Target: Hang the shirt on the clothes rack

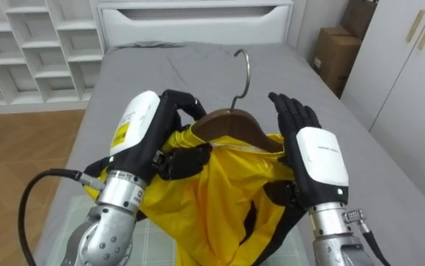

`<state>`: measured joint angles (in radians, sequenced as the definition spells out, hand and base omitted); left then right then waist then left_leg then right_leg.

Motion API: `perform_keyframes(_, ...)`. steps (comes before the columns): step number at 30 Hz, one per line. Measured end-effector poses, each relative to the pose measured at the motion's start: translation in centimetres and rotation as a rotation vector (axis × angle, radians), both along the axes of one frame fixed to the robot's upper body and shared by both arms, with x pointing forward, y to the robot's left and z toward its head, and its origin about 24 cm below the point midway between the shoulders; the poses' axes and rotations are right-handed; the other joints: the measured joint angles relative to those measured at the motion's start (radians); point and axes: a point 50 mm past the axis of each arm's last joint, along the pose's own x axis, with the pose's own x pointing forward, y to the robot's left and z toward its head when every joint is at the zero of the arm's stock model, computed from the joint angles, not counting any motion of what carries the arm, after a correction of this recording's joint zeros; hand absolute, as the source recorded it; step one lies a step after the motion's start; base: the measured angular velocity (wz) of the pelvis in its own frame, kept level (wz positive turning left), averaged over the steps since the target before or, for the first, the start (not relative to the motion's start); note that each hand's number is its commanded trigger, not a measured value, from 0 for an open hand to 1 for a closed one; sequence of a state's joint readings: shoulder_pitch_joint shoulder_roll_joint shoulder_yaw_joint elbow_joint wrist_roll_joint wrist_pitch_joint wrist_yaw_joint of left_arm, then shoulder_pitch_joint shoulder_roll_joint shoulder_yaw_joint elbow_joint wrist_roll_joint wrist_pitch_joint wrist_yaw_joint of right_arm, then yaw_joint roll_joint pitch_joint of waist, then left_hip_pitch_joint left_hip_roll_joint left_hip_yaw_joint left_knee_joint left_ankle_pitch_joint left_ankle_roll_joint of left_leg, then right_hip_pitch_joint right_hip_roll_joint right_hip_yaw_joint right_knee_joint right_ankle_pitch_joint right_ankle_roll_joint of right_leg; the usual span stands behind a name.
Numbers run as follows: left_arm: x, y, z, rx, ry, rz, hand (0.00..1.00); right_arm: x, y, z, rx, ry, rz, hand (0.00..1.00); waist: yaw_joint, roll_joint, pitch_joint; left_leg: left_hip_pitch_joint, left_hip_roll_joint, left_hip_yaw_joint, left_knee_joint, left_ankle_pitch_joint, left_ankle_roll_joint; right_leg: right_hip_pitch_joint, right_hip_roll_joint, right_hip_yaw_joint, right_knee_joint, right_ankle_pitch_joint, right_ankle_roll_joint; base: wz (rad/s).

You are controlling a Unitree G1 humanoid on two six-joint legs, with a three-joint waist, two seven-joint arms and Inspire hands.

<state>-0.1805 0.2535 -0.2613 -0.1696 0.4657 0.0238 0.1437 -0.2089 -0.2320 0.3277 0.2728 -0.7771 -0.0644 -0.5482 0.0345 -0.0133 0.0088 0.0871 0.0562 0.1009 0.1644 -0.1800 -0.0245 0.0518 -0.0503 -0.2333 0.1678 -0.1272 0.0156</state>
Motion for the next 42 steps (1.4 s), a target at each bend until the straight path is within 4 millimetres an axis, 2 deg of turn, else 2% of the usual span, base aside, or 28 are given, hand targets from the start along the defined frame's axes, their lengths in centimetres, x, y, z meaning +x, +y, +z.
perform_keyframes(4, 0.0, 0.0, 0.0, 0.013, 0.004, -0.002, 1.0, 0.1, -0.6, -1.0, -0.015, 0.016, -0.028, 0.0, 0.0, 0.0, -0.0005, 0.0, 0.0, -0.002, 0.002, 0.0, 0.0, 0.001, 0.0, -0.001, 0.0, 0.0, 0.0, 0.0)
perform_keyframes(5, 0.0, 0.0, -0.1, 0.014, 0.005, -0.002, 1.0, 0.1, -0.6, -1.1, -0.018, 0.017, -0.032, 0.18, 0.0, 0.0, -0.0004, -0.001, 0.0, -0.002, 0.002, 0.0, 0.0, 0.001, 0.0, -0.001, 0.0, 0.0, 0.0, 0.0)
perform_keyframes(6, 0.0, 0.0, -0.1, 0.016, 0.009, -0.002, 1.0, 0.1, -0.7, -1.3, -0.025, 0.018, -0.038, 0.24, 0.0, 0.0, -0.0004, -0.001, 0.0, -0.002, 0.002, 0.0, 0.0, 0.001, 0.0, -0.001, 0.0, 0.0, 0.0, 0.0)
perform_keyframes(7, 0.0, 0.0, -0.1, 0.018, 0.012, -0.005, 1.0, 0.1, -0.8, -1.4, -0.029, 0.016, -0.043, 0.55, 0.0, -0.001, -0.0007, -0.001, 0.0, -0.003, 0.002, 0.0, 0.0, 0.001, 0.0, -0.001, 0.0, 0.0, 0.0, 0.0)
perform_keyframes(8, 0.0, 0.0, -0.1, 0.018, 0.013, -0.006, 1.0, 0.1, -0.9, -1.4, -0.03, 0.014, -0.046, 0.61, 0.0, -0.001, -0.0008, -0.001, 0.0, -0.003, 0.002, 0.0, 0.0, 0.001, 0.0, -0.001, 0.0, 0.0, 0.0, 0.0)
perform_keyframes(9, 0.0, 0.0, -0.1, 0.019, 0.014, -0.007, 1.0, 0.0, -0.9, -1.5, -0.03, 0.014, -0.05, 1.0, 0.0, 0.0, -0.0008, -0.002, 0.0, -0.003, 0.002, 0.0, 0.0, 0.001, 0.0, -0.001, -0.001, 0.0, 0.0, 0.0)
perform_keyframes(27, 0.0, -0.1, -0.2, 0.013, 0.02, -0.009, 1.0, 0.0, -1.1, -1.7, -0.032, 0.009, -0.062, 1.0, -0.004, 0.0, -0.0052, 0.011, -0.001, -0.004, 0.003, 0.0, 0.0, 0.006, 0.001, 0.016, 0.002, 0.0, 0.0, 0.0)
perform_keyframes(38, 0.1, 0.0, -0.3, -0.004, 0.034, 0.004, 1.0, -0.4, -1.2, -2.0, -0.023, -0.004, -0.064, 1.0, -0.007, 0.024, -0.0056, 0.017, -0.001, -0.001, -0.004, 0.0, 0.0, 0.014, 0.002, 0.02, 0.002, 0.0, 0.0, 0.0)
perform_keyframes(42, 0.1, 0.0, -0.3, -0.004, 0.034, 0.003, 1.0, -0.4, -1.2, -2.0, -0.024, -0.005, -0.063, 1.0, -0.007, 0.026, -0.0056, 0.017, -0.001, 0.001, -0.004, 0.0, 0.0, 0.013, 0.003, 0.025, 0.001, 0.0, 0.0, -0.02)
